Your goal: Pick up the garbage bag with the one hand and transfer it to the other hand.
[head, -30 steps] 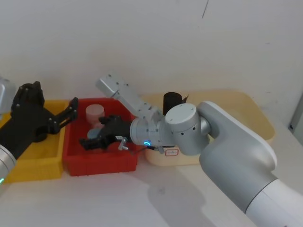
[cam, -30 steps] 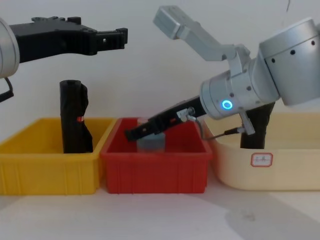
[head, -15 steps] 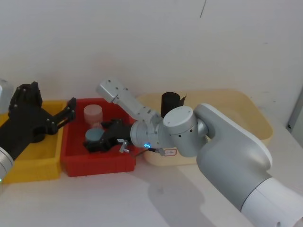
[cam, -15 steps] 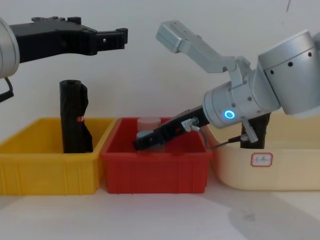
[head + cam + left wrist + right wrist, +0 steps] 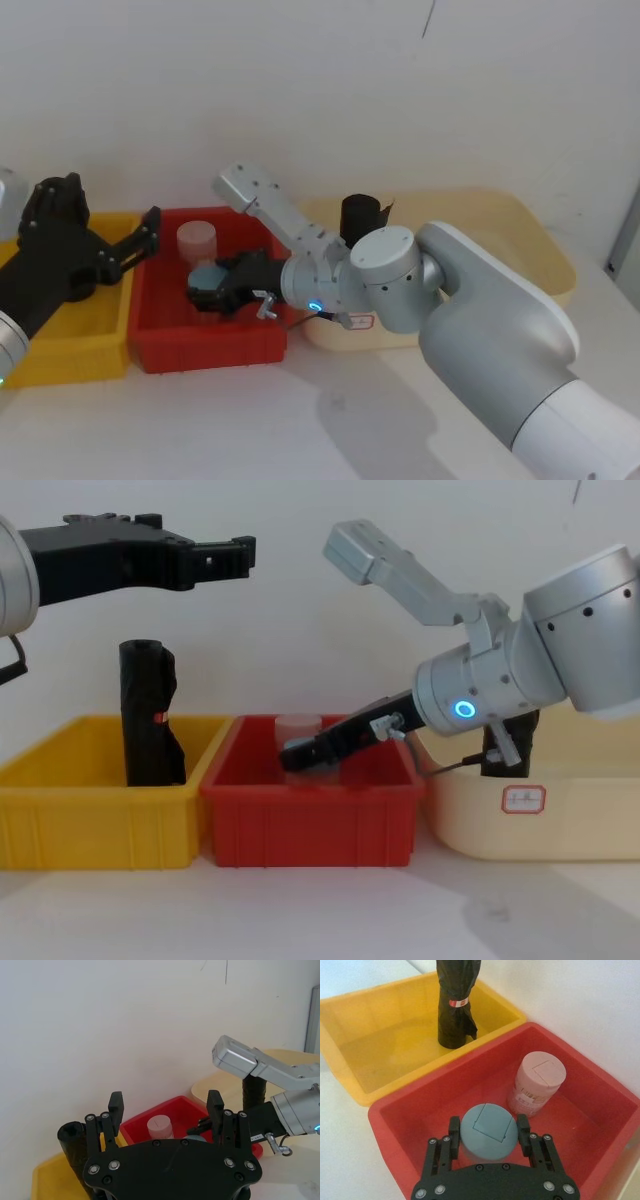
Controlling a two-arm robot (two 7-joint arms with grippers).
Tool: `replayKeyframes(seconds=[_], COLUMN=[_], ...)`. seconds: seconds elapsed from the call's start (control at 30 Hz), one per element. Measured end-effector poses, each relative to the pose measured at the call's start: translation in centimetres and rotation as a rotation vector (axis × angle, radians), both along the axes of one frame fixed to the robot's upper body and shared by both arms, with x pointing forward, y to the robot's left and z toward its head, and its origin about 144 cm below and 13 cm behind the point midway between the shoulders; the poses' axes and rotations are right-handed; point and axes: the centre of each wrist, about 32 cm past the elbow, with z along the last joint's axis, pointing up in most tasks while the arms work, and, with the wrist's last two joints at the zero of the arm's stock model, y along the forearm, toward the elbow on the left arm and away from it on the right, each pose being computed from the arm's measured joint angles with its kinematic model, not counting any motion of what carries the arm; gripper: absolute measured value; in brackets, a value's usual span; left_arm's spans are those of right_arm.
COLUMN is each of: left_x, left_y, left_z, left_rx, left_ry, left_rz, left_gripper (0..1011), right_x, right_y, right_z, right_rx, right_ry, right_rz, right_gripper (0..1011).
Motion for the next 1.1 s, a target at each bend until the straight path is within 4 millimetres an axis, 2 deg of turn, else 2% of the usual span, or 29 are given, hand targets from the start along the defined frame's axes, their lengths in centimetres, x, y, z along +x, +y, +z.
replayKeyframes(seconds=[0.33,0.6,0.67,0.97,1.1], left_x=[0.0,0.0,0.0,0.0,0.0], left_y=[0.0,0.0,0.0,0.0,0.0], left_z=[0.0,0.0,0.0,0.0,0.0], left_rx=[0.000,0.000,0.000,0.000,0.000], left_ry=[0.000,0.000,0.000,0.000,0.000], left_rz=[0.000,0.000,0.000,0.000,0.000], left_gripper=[1001,1001,1001,1001,1000], right_x=[-0.5,-0.9,-1.0,-1.1,-1.0], right_y=[-0.8,-2.0,-2.6,-4.8,-5.6], right_z=[1.2,3.6,4.8,7.7,8.3], right_rx=[0.063,0.138,0.164,0.203,0.203], right_ry=[-0.005,-0.051,-0.081,-0.191,-0.222], right_rz=[-0.013,-0.025,-0.032,-0.076,-0.097], right_gripper=[666,666,666,666,666])
